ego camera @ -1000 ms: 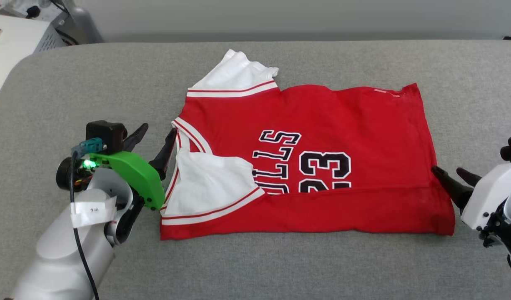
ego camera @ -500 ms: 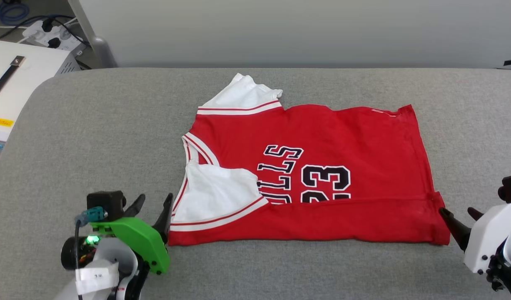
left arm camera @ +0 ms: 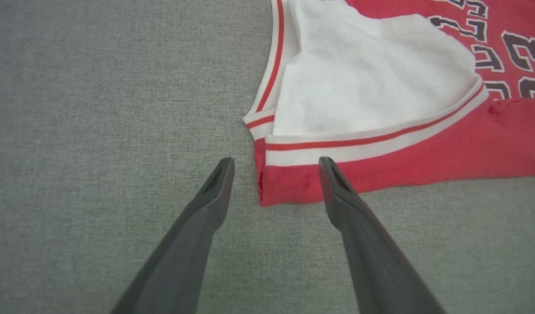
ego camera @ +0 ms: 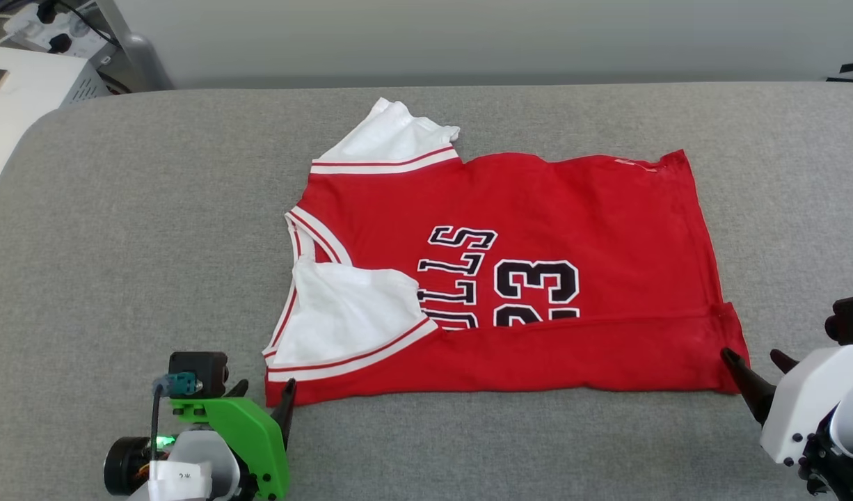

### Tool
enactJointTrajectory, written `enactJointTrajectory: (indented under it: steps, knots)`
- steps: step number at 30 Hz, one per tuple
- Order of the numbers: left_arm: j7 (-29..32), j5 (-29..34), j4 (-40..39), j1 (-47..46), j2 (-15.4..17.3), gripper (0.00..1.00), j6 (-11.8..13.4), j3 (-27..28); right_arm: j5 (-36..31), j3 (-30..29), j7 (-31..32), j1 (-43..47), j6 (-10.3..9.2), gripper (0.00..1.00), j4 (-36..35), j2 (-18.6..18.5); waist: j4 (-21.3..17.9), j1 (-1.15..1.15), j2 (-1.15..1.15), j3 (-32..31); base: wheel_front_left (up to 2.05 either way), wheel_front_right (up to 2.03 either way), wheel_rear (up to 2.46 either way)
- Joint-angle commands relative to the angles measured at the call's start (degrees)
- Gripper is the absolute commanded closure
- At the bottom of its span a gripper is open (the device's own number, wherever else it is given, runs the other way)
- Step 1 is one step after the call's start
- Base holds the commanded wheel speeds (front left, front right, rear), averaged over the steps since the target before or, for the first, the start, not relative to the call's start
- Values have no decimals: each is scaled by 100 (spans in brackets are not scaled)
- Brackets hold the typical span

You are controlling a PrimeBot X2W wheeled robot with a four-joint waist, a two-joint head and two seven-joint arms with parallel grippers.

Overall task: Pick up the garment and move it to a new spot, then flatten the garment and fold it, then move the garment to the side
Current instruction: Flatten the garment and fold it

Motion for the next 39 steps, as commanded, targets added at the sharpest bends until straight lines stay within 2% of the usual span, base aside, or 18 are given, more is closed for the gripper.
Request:
enactJointTrajectory:
  steps: [1, 8, 13, 14, 15, 18, 25, 30, 39]
  knots:
    - [26, 48, 65, -20, 22, 0, 68, -13, -57, -6, 13, 33, -4, 0, -55, 29, -88, 0, 0, 102, 0, 0, 0]
    - [43, 99, 407, -170, -40, 0, 157, -21, -87, 7, -15, -17, -4, 0, -145, 53, -194, 0, 0, 343, 0, 0, 0]
    - [241, 36, 658, -250, -101, 0, 50, -125, -103, 19, -49, -43, -4, 0, -148, 64, -213, 0, 0, 480, 0, 0, 0]
    - [324, 10, 693, -257, -112, 47, 15, -164, -106, 21, -52, -48, -4, 0, -144, 63, -212, 0, 0, 494, 0, 0, 0]
    - [409, -17, 727, -266, -124, 100, -30, -207, -114, 25, -55, -55, -4, 0, -136, 58, -211, 0, 0, 509, 0, 0, 0]
    - [554, -115, 764, -269, -165, 100, -189, -281, -134, 21, -72, -73, -4, 0, -102, 45, -185, 0, 0, 506, 0, 0, 0]
    - [289, -193, 652, -235, -231, 100, -369, -214, -287, 18, -73, -49, -4, 0, 171, -75, -22, 0, 0, 225, 0, 0, 0]
    - [203, -208, 211, -163, -139, 100, -321, -136, -450, -8, -74, -79, -4, 0, 509, -137, 92, 0, 0, 99, 0, 0, 0]
    - [248, -120, -624, -96, 99, 100, -120, -85, -687, -195, -176, -425, -4, 0, 1215, 17, 250, 0, 0, 171, 0, 0, 0]
